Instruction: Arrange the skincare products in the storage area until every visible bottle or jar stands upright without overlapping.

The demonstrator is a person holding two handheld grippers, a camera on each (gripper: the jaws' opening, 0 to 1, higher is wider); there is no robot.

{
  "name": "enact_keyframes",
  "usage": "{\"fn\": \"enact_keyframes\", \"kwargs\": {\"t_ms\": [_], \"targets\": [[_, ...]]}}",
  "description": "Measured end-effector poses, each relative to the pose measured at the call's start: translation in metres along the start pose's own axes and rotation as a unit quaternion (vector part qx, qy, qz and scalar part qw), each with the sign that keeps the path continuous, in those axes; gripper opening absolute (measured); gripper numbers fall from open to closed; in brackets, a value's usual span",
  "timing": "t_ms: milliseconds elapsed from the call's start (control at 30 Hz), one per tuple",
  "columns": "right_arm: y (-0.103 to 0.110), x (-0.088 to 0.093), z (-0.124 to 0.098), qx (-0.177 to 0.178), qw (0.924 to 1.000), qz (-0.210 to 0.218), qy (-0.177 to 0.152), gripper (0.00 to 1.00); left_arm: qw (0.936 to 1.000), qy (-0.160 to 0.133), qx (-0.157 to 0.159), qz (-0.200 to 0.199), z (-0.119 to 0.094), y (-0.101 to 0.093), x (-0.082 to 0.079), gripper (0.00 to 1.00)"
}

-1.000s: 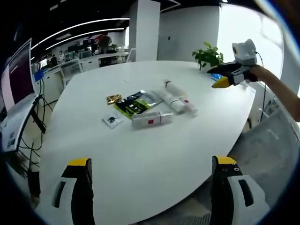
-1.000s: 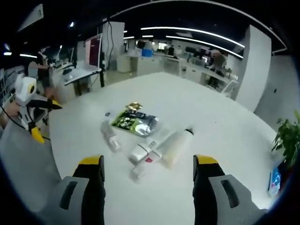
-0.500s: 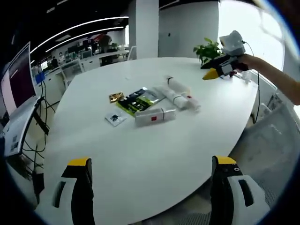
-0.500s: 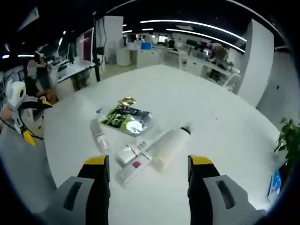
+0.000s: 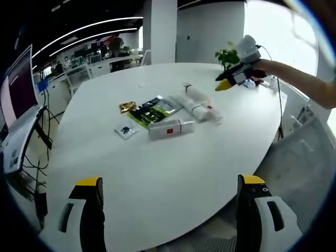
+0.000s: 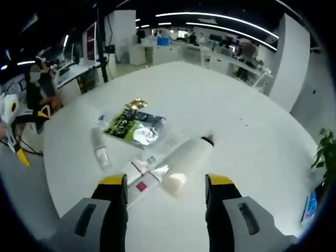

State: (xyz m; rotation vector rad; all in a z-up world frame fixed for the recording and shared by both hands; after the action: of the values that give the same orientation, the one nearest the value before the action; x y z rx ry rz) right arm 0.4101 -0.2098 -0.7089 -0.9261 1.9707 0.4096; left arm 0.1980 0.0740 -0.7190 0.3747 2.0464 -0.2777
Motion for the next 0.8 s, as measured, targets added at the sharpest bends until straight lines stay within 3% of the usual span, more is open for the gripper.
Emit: {"fn": "enact_keyframes", "kwargs": {"t_ms": [100,200,267,433,500,633,800], "targets": [[-0.004,0.0,0.007,-0.005,0.9997,0.022,0.002,0.59,1.0,0.0,0.0,-0.003,0.0,0.0,0.001,0.99],[-0.005,-0.003,0.01,0.003,1.0,0.009,0.001,0.59,1.0,0.003,0.0,-0.001,0.0,0.0,0.002,0.99],[-0.007,-0.005,0.015,-0.004,0.9997,0.023,0.002,0.58,1.0,0.005,0.002,-0.002,0.001,-0.001,0.002,0.99],[-0.022,0.002,0.032,0.0,0.9987,0.045,0.024,0.58,0.9999,-0.004,0.008,-0.011,0.001,-0.002,0.0,0.99],[-0.013,0.005,0.033,0.003,0.9981,0.05,0.035,0.58,0.9999,-0.002,0.005,-0.011,0.001,-0.001,0.0,0.99],[-0.019,0.012,0.048,-0.004,0.9962,0.072,0.048,0.57,1.0,-0.001,0.002,-0.009,0.001,0.0,0.001,0.99],[-0.017,0.016,0.057,-0.002,0.9959,0.063,0.064,0.54,0.9999,0.005,0.005,-0.012,0.001,-0.001,0.004,0.99]]}}
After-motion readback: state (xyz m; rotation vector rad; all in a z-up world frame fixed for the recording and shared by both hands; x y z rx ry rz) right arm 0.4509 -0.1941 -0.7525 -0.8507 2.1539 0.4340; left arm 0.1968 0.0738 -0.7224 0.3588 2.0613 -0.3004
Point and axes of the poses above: the point that each gripper's makers call its tool centre point, and the gripper's own axes: z roughly forward along the fingers, y roughly to its left, x roughly out of its underside, the point moved 4 cm from there along -z, roughly backward along the fingers, and after that the axes turned 12 degrees about -y, right-handed, at the moved point
